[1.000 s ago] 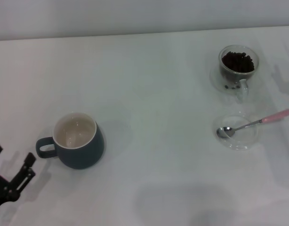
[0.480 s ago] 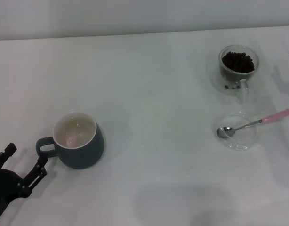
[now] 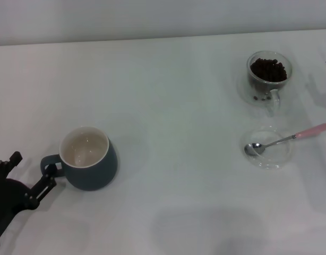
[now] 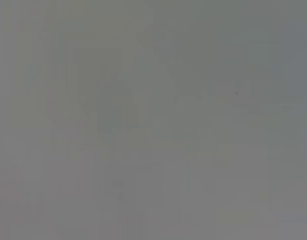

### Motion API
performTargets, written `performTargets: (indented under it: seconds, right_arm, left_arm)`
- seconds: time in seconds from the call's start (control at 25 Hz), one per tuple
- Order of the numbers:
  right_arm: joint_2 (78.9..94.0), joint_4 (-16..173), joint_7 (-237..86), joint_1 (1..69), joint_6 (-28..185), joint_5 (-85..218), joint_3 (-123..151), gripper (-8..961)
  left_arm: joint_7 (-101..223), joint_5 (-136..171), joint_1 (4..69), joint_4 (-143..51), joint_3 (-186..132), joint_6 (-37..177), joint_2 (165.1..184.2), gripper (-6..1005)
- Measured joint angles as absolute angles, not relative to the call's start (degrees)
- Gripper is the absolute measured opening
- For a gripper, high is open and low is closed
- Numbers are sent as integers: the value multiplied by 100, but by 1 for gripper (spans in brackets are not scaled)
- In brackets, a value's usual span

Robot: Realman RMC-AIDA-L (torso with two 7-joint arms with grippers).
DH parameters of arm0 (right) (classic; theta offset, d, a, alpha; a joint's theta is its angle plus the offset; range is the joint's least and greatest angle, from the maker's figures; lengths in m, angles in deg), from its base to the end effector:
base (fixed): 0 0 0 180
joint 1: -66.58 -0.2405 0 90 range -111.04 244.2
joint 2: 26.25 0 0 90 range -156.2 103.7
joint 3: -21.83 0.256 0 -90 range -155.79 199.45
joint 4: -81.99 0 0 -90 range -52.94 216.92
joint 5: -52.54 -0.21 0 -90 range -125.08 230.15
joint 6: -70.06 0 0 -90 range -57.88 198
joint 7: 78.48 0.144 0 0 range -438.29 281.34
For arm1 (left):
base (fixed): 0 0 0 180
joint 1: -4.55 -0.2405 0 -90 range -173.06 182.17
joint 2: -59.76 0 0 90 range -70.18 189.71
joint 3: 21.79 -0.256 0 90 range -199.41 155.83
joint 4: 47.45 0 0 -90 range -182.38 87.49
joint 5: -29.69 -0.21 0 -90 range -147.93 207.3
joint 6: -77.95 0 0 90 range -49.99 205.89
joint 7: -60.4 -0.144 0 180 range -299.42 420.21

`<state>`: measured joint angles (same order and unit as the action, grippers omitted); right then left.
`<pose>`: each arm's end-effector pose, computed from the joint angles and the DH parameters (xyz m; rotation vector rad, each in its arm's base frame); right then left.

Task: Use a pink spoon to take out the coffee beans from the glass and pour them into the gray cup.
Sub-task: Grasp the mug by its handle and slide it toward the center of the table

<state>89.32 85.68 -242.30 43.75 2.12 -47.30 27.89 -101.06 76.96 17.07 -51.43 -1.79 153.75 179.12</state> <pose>0.3905 0.3056 0.0333 -1.4003 0.6958 0.6291 -0.3579 0.2173 -0.0626 -1.9943 -0.6313 -0.6782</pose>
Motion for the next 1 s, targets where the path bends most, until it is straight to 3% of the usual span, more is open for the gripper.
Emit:
performTargets:
  seconds: [0.56,0.68,0.88,1.0]
  right_arm:
    - [8933,8568,-24225,4380,210,-4730,2790,858]
    - [8933,8568,-24211,4371,204,-4730,2789,857]
    - [8933,8568,-24155,4359,201,-4730,2789,857]
    - [8933,8568,-24154,4352,194,-4731,2789,857]
  left_arm:
    - [-10140,7652,1882,-5162,-225,15231,17912,802]
    - [-10141,7649,1925,-5182,-221,15211,17921,578]
    - [-10141,7634,2023,-5272,-229,15030,17914,337]
    - [-10142,7628,2067,-5287,-234,14957,17917,248]
